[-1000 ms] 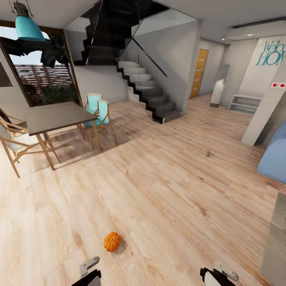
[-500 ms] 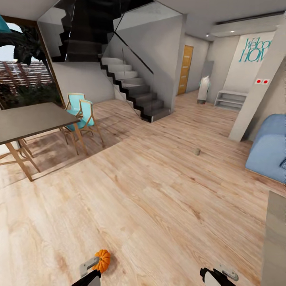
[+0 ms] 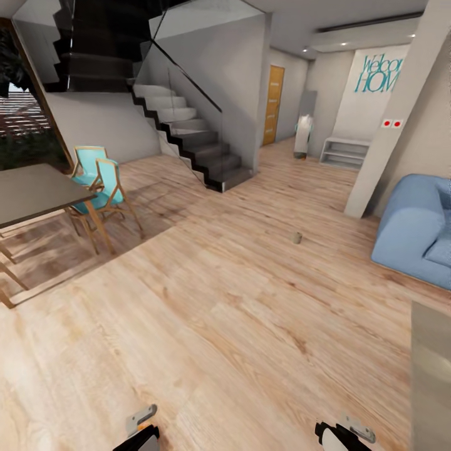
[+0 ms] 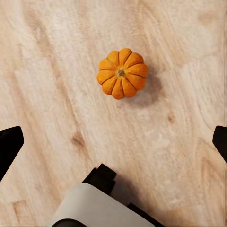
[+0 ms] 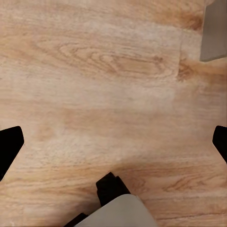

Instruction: Place each of the two pumpkins and all three candles from the living room inside a cabinet in the living room (use any cabinet), then make sure every cabinet is closed, and position the cauldron so it is next to a table in the living room.

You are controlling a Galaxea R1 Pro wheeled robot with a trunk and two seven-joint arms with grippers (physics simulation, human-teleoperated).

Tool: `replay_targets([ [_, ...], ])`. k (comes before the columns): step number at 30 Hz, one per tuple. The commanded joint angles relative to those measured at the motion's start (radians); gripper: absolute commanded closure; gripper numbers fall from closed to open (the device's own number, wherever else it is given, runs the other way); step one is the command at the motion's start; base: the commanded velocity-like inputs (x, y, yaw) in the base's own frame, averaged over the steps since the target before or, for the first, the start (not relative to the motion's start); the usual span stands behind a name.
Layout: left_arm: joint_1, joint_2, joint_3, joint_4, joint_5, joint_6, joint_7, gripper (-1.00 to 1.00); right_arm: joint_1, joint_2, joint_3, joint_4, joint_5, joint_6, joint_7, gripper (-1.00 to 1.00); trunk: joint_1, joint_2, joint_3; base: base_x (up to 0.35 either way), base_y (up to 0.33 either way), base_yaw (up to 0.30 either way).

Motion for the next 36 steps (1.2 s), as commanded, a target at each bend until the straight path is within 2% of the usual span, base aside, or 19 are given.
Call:
replay_targets([
  [1, 0.000, 0.000, 0.000, 0.000, 0.000, 0.000, 0.000, -1.00, 0.000, 0.000, 0.000, 0.000, 0.000, 0.000, 0.000, -1.00, 0.000, 0.000, 0.000, 0.324, -0.001, -0.038],
  [11, 0.000, 0.000, 0.000, 0.000, 0.000, 0.000, 0.000, -1.00, 0.000, 0.000, 0.000, 0.000, 0.001, 0.000, 0.000, -1.00, 0.000, 0.000, -0.001, 0.322, -0.035, -0.006],
  [15, 0.000, -0.001, 0.000, 0.000, 0.000, 0.002, 0.000, -1.00, 0.000, 0.000, 0.000, 0.000, 0.001, 0.000, 0.000, -1.00, 0.000, 0.000, -0.001, 0.233, -0.224, 0.000],
  [23, 0.000, -0.002, 0.000, 0.000, -0.001, 0.002, 0.000, -1.00, 0.000, 0.000, 0.000, 0.000, 0.000, 0.000, 0.000, -1.00, 0.000, 0.000, -0.001, 0.039, -0.295, 0.000],
  [36, 0.000, -0.002, 0.000, 0.000, -0.003, 0.000, 0.000, -1.00, 0.000, 0.000, 0.001, 0.000, 0.000, 0.000, 0.000, -1.00, 0.000, 0.000, -0.001, 0.291, -0.015, 0.000],
])
